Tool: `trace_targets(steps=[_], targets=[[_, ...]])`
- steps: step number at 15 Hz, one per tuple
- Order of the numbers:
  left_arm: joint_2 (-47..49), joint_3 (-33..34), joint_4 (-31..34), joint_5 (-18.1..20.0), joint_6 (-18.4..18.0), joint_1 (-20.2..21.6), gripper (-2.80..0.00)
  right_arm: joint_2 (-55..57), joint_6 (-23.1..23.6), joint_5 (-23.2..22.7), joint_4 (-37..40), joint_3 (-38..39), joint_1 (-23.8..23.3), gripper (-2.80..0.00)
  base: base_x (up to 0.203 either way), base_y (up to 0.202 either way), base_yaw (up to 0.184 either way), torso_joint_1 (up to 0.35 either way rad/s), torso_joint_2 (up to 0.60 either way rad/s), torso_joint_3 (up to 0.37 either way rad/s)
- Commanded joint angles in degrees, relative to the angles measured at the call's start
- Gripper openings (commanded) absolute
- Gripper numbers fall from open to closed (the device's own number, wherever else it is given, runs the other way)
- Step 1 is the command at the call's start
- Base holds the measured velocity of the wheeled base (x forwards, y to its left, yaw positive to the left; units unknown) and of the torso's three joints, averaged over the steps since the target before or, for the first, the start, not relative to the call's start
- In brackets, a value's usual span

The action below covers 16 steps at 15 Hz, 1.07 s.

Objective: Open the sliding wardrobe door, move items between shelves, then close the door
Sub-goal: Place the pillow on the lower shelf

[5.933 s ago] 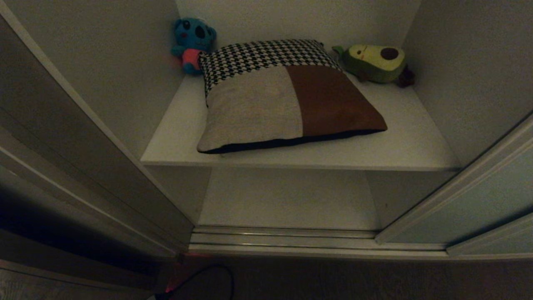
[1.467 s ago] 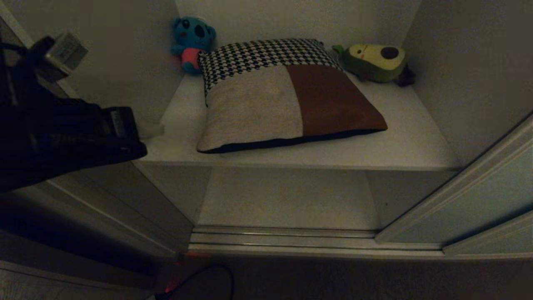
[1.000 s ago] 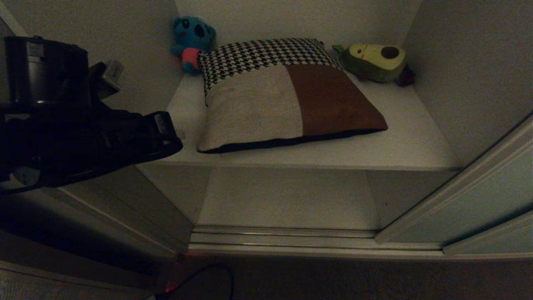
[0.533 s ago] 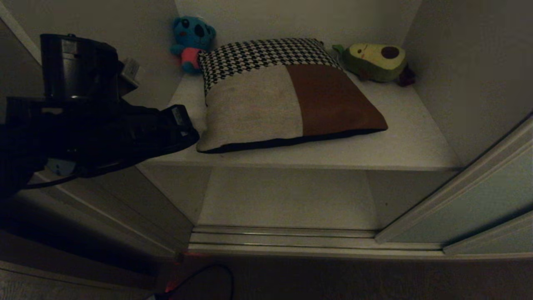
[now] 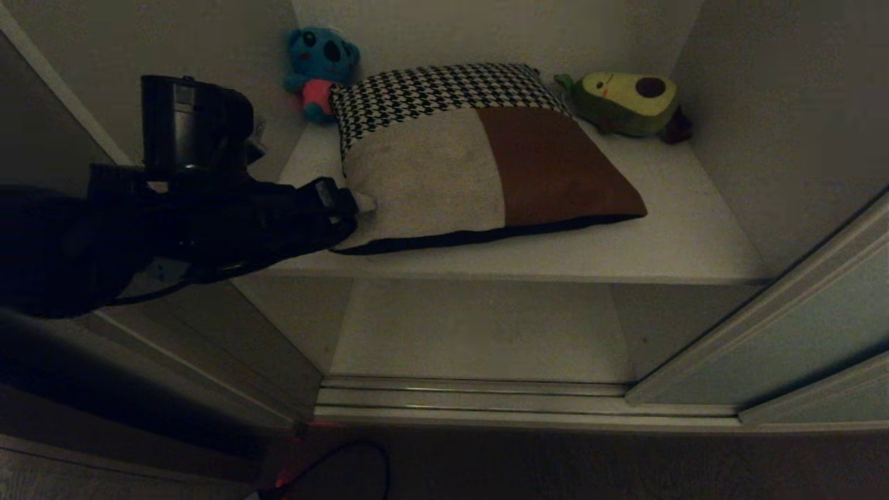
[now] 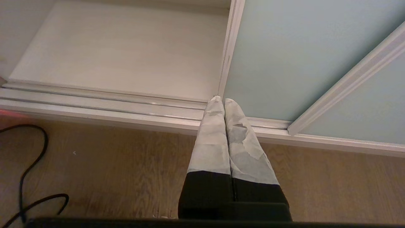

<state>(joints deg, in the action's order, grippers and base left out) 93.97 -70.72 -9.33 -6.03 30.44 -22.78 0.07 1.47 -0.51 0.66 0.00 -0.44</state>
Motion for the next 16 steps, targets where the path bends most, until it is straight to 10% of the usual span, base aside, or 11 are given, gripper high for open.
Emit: trace_targets(steps=[1, 16], targets=[[2.97, -2.07, -1.39, -0.03, 1.30, -0.06, 0.00, 0.10, 0.09, -0.02, -0.04, 0.26, 0.00, -2.80, 0.000, 0.000, 0.000, 0.000, 0.00, 0.000], [6.57, 3.13, -12.02, 2.61, 1.55, -2.09, 0.00, 0.01, -1.39, 0.07, -0.04, 0.26, 0.00, -2.80, 0.000, 0.000, 0.000, 0.000, 0.00, 0.000]])
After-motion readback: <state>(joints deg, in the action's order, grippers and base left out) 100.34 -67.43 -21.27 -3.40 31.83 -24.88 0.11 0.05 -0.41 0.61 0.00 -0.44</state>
